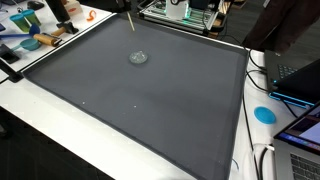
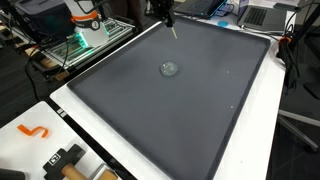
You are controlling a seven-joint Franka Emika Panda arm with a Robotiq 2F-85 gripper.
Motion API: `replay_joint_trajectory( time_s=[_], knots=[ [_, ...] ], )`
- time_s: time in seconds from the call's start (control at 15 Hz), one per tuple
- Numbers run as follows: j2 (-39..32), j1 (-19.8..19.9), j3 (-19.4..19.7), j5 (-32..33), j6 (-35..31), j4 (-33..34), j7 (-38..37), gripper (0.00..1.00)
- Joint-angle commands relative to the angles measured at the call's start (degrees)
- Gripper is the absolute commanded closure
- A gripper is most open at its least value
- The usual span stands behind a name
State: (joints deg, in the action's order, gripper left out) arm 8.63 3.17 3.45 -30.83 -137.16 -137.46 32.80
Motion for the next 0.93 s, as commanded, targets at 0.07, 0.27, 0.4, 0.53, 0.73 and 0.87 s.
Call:
replay_joint_trajectory(
  time_s=[0.07,0.27,0.4,0.53,0.73,0.87],
  knots=[
    [3.97,-2.04,1.61,-1.17,-2.07,-4.80,1.24,0.97],
    [5.06,-2.79,1.70,-0.47,-2.71,-5.98,0.72,0.97],
    [5.77,-3.24,1.55,0.06,-3.22,-6.81,0.22,0.97],
    [6.36,-3.77,1.50,0.39,-3.71,-7.55,0.02,0.97],
    [7.07,-4.36,1.32,1.60,-4.75,-8.64,-0.88,0.97],
    [7.22,-4.29,0.93,3.80,-5.07,-9.06,-2.51,0.97]
  ],
)
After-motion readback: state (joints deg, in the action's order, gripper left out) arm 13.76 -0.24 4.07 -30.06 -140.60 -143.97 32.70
